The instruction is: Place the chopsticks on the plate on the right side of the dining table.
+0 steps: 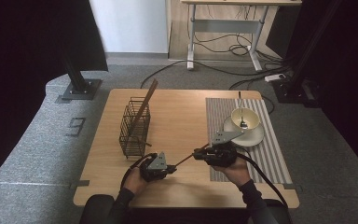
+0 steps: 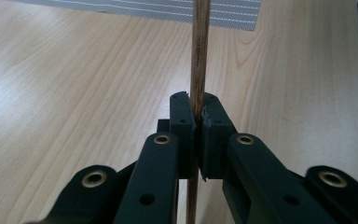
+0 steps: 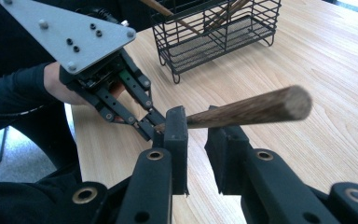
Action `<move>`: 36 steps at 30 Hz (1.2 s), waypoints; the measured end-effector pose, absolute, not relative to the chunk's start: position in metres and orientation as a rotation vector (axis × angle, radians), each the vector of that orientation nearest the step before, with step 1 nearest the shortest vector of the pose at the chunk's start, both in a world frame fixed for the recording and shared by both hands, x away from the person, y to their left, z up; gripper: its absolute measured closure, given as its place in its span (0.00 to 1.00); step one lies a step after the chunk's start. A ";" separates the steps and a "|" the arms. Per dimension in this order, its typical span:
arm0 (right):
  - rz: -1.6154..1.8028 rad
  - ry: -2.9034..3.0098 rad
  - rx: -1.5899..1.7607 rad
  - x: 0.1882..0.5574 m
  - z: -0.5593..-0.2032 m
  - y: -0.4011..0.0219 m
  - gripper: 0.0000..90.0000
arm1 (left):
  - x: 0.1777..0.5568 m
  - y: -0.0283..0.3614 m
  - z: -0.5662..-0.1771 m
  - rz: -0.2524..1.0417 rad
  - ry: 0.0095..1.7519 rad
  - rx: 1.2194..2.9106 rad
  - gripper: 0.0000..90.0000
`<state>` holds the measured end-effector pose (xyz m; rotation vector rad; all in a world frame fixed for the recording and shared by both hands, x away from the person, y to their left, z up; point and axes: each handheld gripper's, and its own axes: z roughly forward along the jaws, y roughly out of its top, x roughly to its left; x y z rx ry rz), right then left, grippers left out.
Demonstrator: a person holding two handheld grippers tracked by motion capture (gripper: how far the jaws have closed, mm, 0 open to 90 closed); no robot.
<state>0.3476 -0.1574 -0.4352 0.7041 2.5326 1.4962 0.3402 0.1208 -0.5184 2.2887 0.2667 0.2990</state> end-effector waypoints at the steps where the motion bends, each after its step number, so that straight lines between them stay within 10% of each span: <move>1: 1.504 2.531 0.708 0.349 -0.435 -0.158 0.85 | 0.340 0.121 -0.518 0.289 0.270 2.283 0.95; 13: 1.421 2.398 0.828 0.353 -0.434 -0.160 0.40 | 0.341 0.118 -0.520 0.240 0.279 2.315 0.95; 36: 1.244 2.295 0.955 0.374 -0.459 -0.177 0.30 | 0.341 0.129 -0.515 0.283 0.296 2.238 0.94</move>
